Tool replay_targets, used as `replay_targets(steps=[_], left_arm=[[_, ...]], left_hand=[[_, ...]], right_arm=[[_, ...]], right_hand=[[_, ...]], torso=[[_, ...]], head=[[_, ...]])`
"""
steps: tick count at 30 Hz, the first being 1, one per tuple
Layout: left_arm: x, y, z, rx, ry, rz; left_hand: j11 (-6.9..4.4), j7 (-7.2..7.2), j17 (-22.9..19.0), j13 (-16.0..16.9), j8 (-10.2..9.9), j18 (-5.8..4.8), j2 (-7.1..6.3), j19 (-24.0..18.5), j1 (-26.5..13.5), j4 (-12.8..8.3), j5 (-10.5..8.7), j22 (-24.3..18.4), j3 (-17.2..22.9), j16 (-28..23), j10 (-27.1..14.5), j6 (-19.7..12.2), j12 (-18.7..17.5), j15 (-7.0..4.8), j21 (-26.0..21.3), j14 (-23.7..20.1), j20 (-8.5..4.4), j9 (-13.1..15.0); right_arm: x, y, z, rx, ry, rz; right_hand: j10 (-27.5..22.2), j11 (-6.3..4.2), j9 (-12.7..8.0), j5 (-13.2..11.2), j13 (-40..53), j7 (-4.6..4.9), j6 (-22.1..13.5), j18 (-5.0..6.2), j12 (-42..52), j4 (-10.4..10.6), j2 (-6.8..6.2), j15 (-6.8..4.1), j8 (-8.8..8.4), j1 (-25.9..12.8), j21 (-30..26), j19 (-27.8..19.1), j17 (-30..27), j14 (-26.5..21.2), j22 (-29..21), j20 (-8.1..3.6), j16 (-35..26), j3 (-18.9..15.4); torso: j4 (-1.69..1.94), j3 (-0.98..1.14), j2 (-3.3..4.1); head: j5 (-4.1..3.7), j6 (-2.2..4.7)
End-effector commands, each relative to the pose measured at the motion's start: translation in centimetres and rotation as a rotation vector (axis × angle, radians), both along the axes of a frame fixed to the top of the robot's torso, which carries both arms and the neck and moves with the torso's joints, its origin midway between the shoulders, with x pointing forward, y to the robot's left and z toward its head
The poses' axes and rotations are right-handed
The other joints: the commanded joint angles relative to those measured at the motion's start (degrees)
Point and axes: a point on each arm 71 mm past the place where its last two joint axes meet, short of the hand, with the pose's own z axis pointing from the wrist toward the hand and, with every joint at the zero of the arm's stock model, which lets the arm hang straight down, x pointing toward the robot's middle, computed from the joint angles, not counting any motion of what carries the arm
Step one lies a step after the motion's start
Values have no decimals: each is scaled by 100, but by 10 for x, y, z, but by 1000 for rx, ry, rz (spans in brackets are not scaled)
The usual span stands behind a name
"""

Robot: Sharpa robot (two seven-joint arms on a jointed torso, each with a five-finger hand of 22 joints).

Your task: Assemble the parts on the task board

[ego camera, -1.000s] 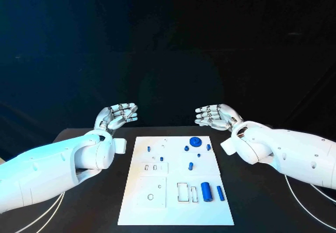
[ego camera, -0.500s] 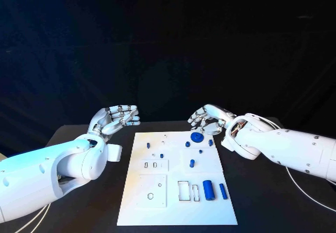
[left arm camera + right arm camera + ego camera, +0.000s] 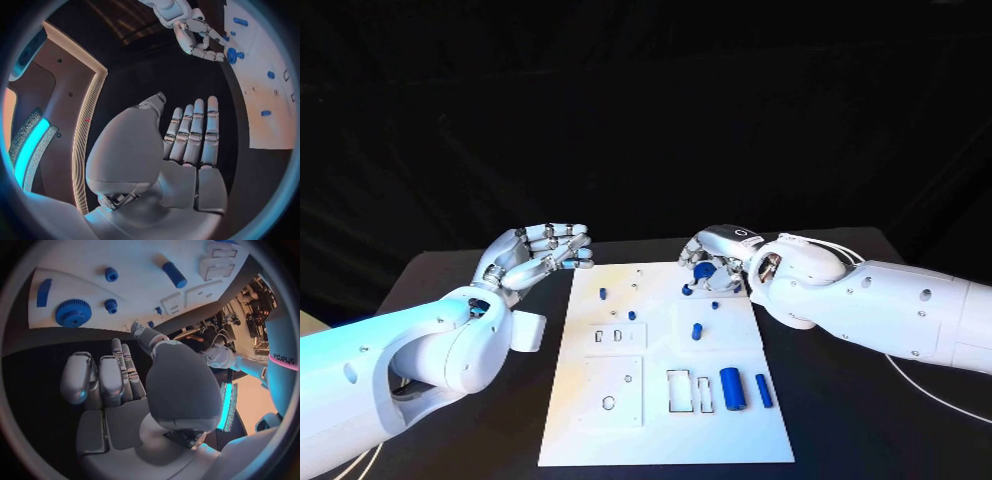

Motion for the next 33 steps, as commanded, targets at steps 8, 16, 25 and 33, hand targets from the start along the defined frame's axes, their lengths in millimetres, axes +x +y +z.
replay_targets(steps=[8,16,25,33], left_arm=[[-3,-5,3,-11,3,-44],[-2,-5,3,-12,5,-45],[-2,-4,3,-12,9,-44],[-1,-3,3,-12,11,-44]], left_hand=[[21,150,13,-6,-33,70,-52,63,-29,21,-30,20,20,11,24,34,-21,17,46,20,-2,-8],[23,150,20,-7,-36,67,-54,64,-37,23,-31,29,18,5,20,33,-23,20,62,9,-4,-9],[27,154,31,-7,-39,61,-48,55,-57,32,-29,44,18,-9,13,34,-26,25,86,-18,-6,-11],[28,156,35,-7,-40,60,-44,51,-64,35,-29,48,19,-13,11,34,-26,27,93,-26,-6,-11]], right_arm=[[3,2,-7,-177,-10,-31],[4,2,-8,-201,-14,-41],[3,10,-10,-189,-1,-27],[5,12,-12,-193,11,-31]], right_hand=[[-76,-8,41,30,44,-47,30,-127,-31,47,48,8,-14,116,209,113,230,270,293,-4,258,-131],[-90,-6,66,33,70,-47,67,-139,-15,80,103,13,1,154,271,136,289,267,382,7,341,-173],[194,-53,125,31,150,54,160,-192,17,253,254,-20,31,79,501,251,418,273,719,-15,522,57],[288,-63,160,31,157,49,224,-202,5,298,273,-26,64,60,544,266,444,273,786,-21,570,186]], torso=[[52,47,169],[65,41,220],[78,65,247],[66,68,264]], head=[[-75,3],[-98,-19],[-74,-38],[-59,-34]])
